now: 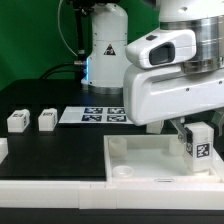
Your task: Assemble one leg
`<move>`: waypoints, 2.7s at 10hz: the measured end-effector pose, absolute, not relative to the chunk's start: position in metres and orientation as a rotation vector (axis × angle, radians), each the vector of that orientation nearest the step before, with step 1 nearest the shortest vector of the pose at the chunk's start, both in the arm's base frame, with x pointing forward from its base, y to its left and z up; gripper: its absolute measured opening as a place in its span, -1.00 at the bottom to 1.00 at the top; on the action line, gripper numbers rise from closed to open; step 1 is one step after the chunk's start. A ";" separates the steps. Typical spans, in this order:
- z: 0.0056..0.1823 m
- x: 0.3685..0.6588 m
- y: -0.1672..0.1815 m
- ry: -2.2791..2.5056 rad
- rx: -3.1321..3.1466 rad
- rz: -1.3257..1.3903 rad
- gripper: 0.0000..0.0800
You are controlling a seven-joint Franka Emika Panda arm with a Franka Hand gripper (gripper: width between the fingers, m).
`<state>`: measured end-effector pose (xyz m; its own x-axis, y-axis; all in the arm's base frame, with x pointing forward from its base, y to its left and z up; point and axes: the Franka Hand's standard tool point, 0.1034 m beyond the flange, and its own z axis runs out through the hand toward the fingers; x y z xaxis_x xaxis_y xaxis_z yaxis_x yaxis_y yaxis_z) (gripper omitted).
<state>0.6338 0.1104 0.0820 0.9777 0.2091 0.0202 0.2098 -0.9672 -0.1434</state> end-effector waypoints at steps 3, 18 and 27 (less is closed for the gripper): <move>0.082 0.634 0.110 0.007 -2.993 0.007 -0.26; 0.079 0.630 0.121 1.065 -2.821 0.100 0.59; 0.080 0.631 0.121 -0.201 -3.000 0.065 0.62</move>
Offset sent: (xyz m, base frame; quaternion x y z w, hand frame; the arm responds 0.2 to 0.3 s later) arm -0.0062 0.0000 -0.0002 -0.0081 0.0188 0.3912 0.9201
